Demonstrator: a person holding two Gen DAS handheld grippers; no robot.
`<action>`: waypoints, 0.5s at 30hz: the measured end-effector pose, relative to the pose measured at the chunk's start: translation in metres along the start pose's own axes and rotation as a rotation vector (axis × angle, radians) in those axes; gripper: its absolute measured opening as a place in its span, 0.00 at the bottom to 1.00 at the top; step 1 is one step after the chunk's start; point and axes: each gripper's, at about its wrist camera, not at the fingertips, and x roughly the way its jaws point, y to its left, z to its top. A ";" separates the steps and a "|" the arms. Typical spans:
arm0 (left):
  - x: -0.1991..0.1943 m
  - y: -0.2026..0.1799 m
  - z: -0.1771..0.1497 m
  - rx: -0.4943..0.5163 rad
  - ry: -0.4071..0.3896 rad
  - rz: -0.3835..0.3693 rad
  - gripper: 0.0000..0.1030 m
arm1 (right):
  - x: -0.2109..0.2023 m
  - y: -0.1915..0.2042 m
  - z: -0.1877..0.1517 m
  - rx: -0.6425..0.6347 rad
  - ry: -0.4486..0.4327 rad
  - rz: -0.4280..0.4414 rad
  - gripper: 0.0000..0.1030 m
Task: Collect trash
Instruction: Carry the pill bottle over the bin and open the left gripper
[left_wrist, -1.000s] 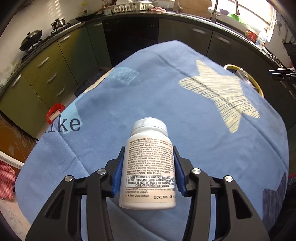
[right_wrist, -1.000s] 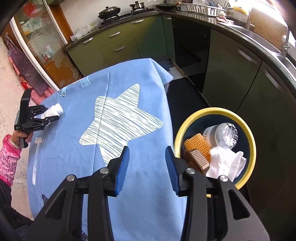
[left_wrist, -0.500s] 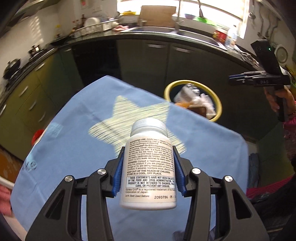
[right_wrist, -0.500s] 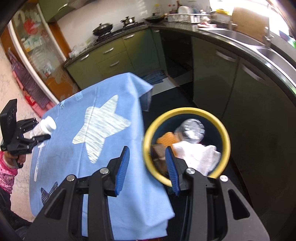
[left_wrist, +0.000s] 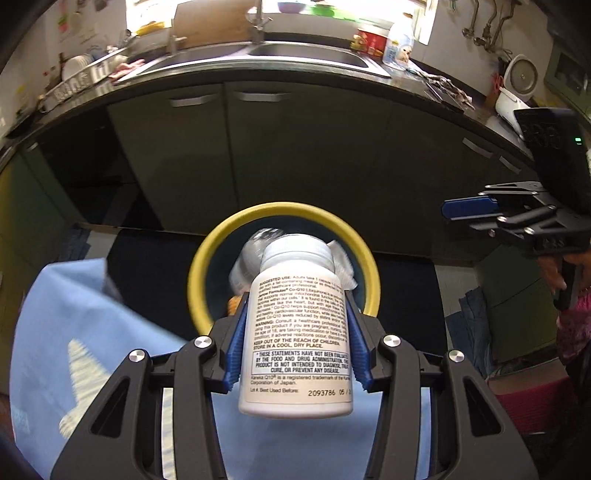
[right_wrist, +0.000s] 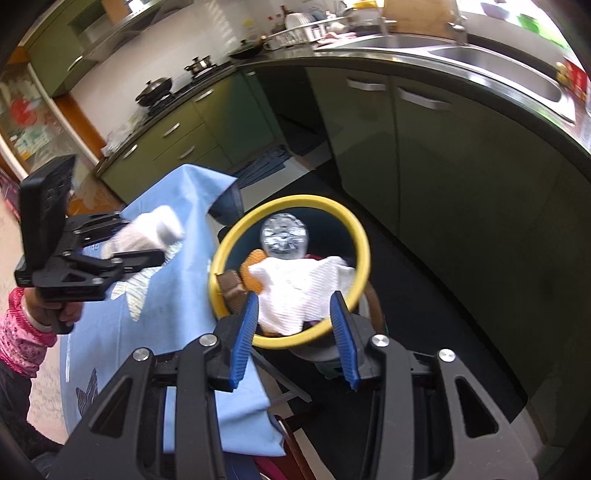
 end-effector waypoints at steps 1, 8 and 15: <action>0.014 -0.006 0.009 0.008 0.008 -0.003 0.45 | -0.001 -0.003 0.000 0.005 -0.003 -0.003 0.38; 0.091 -0.032 0.040 0.012 0.069 -0.008 0.45 | -0.008 -0.016 0.002 0.029 -0.018 -0.022 0.38; 0.105 -0.019 0.047 -0.080 0.051 0.064 0.69 | -0.008 -0.010 0.000 0.017 -0.015 -0.002 0.38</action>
